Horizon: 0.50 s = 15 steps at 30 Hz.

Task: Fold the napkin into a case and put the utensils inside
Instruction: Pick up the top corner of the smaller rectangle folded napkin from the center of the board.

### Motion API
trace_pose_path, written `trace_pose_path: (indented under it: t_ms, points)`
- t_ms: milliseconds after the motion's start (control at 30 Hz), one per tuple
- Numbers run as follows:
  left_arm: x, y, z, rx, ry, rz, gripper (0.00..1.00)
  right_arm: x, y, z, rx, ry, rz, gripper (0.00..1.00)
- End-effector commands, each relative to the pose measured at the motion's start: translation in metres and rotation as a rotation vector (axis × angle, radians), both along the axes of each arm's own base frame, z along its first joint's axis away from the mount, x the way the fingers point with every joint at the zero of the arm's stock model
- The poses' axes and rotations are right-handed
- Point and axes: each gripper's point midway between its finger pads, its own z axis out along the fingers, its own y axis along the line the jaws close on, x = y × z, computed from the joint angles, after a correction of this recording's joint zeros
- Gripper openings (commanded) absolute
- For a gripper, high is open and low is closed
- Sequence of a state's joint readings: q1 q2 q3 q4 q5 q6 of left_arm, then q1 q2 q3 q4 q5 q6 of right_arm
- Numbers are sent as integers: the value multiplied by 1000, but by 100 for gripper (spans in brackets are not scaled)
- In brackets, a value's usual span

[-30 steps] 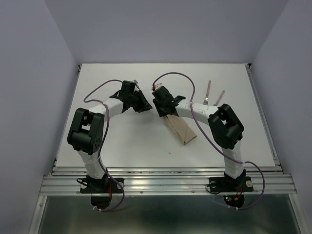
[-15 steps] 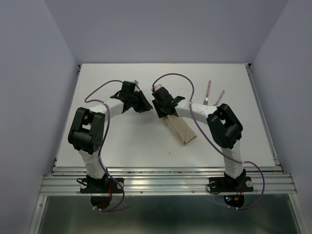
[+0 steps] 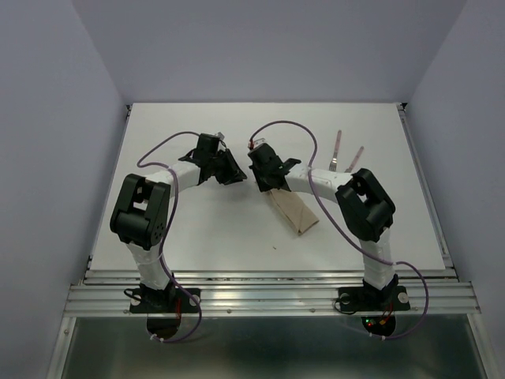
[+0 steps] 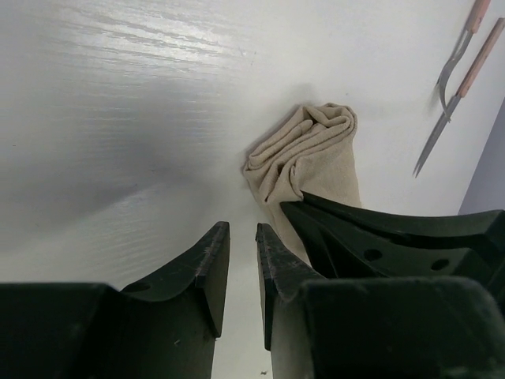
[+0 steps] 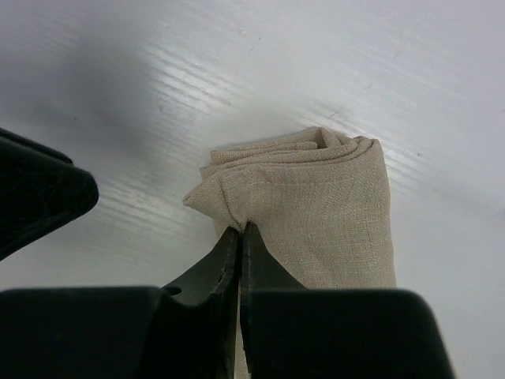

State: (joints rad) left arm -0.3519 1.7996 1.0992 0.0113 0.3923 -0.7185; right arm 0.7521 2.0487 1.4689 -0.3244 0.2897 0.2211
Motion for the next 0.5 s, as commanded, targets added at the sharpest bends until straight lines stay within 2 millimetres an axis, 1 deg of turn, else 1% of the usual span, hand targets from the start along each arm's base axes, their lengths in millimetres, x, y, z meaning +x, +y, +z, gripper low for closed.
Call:
trace_pose_path:
  t_ms: [0,33,133,167,200,267,333,367,400,433,467]
  points:
    - [-2,-1,12,44,-100,-49,32,3,15,41,178,-36,29,1]
    - [-2,-2,13,53,-113,-53,33,5,12,46,205,-35,23,1]
    - [-7,-7,11,83,-137,-79,33,4,8,45,281,8,28,1]
    - [-9,-9,9,86,-138,-87,33,1,9,50,322,23,40,1]
    - [-12,-13,8,90,-144,-103,33,3,2,47,330,26,23,1]
    - [-15,-18,4,95,-142,-119,33,-3,3,53,390,56,47,1]
    - [-18,-26,1,92,-138,-141,31,-4,-4,50,414,74,42,1]
    - [-18,-30,0,87,-134,-149,30,-9,-1,50,434,92,60,1]
    - [-19,-36,2,76,-138,-164,28,-10,-5,47,440,99,57,1]
    - [-19,-39,0,74,-133,-172,27,-11,-4,48,446,101,61,1]
    - [-18,-43,1,70,-138,-178,25,-10,-6,50,460,101,60,1]
